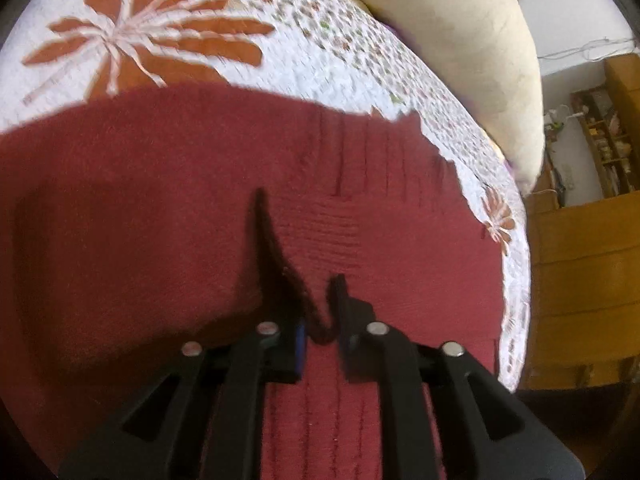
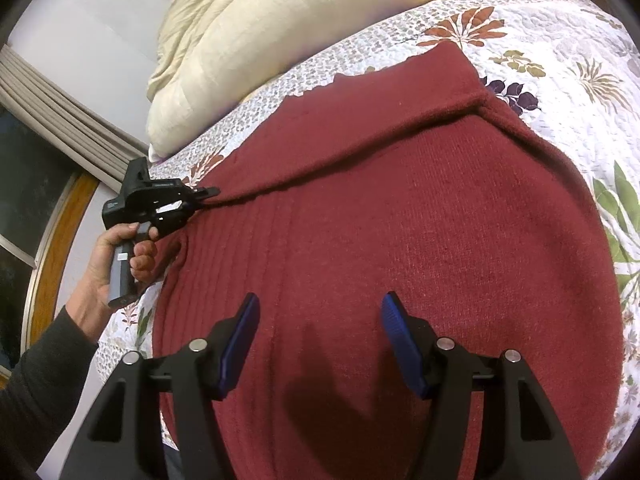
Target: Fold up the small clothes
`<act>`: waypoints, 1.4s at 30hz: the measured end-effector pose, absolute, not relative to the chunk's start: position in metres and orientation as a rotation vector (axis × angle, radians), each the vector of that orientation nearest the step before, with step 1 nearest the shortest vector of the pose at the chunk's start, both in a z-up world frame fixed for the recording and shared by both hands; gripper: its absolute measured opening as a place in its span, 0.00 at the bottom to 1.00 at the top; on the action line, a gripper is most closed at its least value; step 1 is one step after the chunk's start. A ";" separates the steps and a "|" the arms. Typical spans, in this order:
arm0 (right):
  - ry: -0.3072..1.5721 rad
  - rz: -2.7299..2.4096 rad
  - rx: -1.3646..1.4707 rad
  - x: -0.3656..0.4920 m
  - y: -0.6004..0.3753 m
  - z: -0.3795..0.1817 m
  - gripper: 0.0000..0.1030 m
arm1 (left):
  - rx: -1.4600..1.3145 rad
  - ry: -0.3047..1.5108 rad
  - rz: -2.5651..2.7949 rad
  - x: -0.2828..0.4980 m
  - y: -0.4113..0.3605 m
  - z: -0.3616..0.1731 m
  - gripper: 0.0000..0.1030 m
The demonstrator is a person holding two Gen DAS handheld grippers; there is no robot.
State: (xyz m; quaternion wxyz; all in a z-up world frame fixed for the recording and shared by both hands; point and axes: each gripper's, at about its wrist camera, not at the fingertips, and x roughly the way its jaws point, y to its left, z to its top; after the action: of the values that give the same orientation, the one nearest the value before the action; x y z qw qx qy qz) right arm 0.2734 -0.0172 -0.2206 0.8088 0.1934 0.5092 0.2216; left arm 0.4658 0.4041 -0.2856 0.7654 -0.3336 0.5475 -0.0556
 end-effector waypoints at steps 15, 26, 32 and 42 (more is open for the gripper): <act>1.091 0.469 0.416 0.269 -0.019 -0.219 0.63 | -0.683 1.208 -0.102 0.489 0.379 -0.304 0.03; 1.083 0.508 0.417 0.264 -0.005 -0.209 0.63 | -0.837 0.920 -0.048 0.358 0.498 -0.217 0.84; 1.068 0.560 0.379 0.258 0.017 -0.199 0.65 | -0.960 0.777 0.245 0.214 0.612 -0.204 0.84; 1.076 0.626 0.328 0.249 0.058 -0.184 0.65 | -1.284 0.634 0.447 0.112 0.734 -0.242 0.84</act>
State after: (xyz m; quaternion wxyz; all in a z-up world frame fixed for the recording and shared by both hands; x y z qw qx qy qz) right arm 0.2490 0.0576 -0.1836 0.7998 0.1529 0.5017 0.2918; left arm 0.1125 0.7344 -0.2422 0.7316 -0.5835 0.2880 0.2033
